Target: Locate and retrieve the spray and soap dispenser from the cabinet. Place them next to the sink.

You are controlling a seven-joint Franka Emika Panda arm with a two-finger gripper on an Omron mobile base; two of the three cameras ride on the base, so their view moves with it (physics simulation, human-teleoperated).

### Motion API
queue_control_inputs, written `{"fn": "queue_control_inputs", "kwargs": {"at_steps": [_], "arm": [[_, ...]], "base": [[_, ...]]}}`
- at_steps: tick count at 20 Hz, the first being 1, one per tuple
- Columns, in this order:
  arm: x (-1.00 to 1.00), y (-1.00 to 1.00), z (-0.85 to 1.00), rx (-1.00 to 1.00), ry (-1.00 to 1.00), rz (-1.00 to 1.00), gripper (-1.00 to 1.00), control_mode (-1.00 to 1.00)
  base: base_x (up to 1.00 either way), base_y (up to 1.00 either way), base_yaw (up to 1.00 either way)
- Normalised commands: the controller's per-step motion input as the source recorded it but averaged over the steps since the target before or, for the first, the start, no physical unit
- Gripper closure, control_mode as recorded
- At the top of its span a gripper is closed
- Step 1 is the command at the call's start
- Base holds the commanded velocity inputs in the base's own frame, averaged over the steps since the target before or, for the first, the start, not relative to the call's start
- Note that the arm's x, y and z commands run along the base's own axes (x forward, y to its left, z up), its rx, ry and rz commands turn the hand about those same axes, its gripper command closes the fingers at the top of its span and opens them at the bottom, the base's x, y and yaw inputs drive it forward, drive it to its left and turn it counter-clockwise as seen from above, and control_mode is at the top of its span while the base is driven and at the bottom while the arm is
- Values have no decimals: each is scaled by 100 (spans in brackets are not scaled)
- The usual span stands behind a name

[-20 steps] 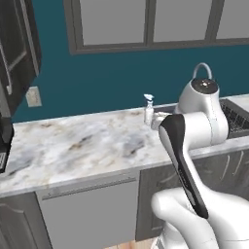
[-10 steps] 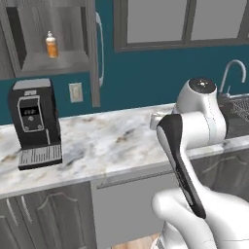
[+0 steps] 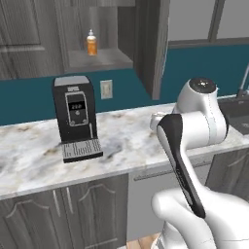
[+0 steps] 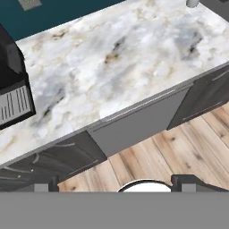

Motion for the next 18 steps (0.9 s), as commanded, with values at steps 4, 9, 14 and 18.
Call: {"fn": "queue_control_inputs", "kwargs": {"at_steps": [4, 9, 14, 18], "arm": [[0, 0, 0, 0, 0, 0, -100, 100], [0, 0, 0, 0, 0, 0, -100, 100], [0, 0, 0, 0, 0, 0, -100, 100], [0, 0, 0, 0, 0, 0, -100, 100]], "base": [[0, 74, -2], [0, 68, -2], [6, 25, -2], [31, 14, 0]]}}
